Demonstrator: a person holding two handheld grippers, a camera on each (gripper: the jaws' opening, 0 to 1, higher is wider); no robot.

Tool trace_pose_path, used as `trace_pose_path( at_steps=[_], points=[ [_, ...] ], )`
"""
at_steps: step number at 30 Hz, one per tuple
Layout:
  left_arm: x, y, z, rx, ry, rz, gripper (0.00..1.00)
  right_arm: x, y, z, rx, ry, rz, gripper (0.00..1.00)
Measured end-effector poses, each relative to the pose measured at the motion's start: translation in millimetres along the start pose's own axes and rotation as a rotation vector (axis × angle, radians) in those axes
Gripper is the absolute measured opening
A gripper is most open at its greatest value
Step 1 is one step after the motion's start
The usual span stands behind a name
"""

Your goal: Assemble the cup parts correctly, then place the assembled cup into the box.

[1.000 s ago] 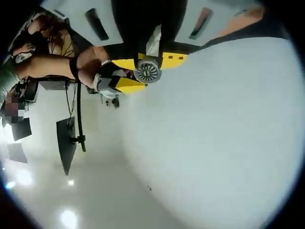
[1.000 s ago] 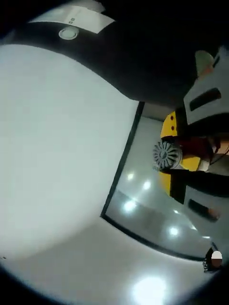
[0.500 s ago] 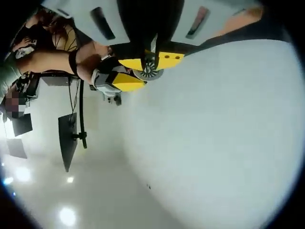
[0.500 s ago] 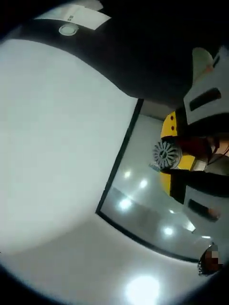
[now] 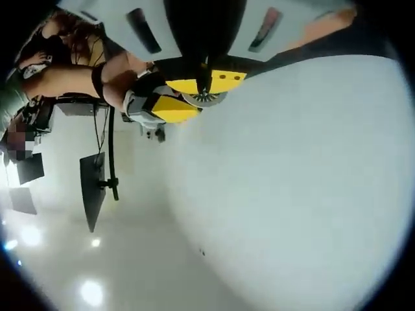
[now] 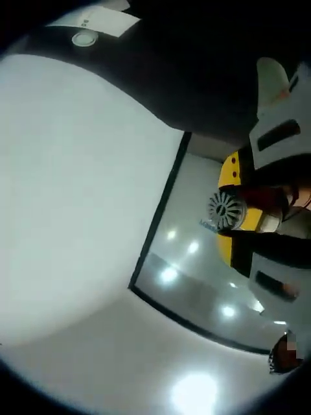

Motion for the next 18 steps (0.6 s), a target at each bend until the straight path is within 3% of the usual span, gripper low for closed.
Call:
trace_pose_path(
  at_steps=[5, 10, 14, 16, 18],
  points=[
    [-2.1, 0.3, -1, -0.007, 0.000, 0.004, 0.00, 1, 1.8, -1, -0.007, -0.014, -0.008, 0.22],
    [-2.4, -0.5, -2, -0.068, -0.009, 0.067, 0.00, 2, -3.1, -6, 0.038, 0.005, -0.175, 0.23],
    [-6.2, -9.3, -10, -0.118, -0.011, 0.075, 0.00, 0, -14.8, -18, 0.062, -0.004, -0.191, 0.27],
    [-6.1, -11.5, -15, -0.159, -0.015, 0.079, 0.00, 1, -21.2, -25, 0.065, 0.025, -0.296, 0.28],
    [-6.4, -15.0, -21, -0.242, -0.021, 0.084, 0.00, 1, -23.8, -33, 0.040, 0.044, -0.408, 0.32]
  ],
)
Point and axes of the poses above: the point that each gripper's makers call its tool centre point, and the gripper's own axes: z roughly forward along the fingers, x roughly to its right, y roughly out of its underside, the point moved 10 cm from there along -z, roughly backward along the fingers, and after that the axes turned 2 degrees about x, right-handed, at the moved point
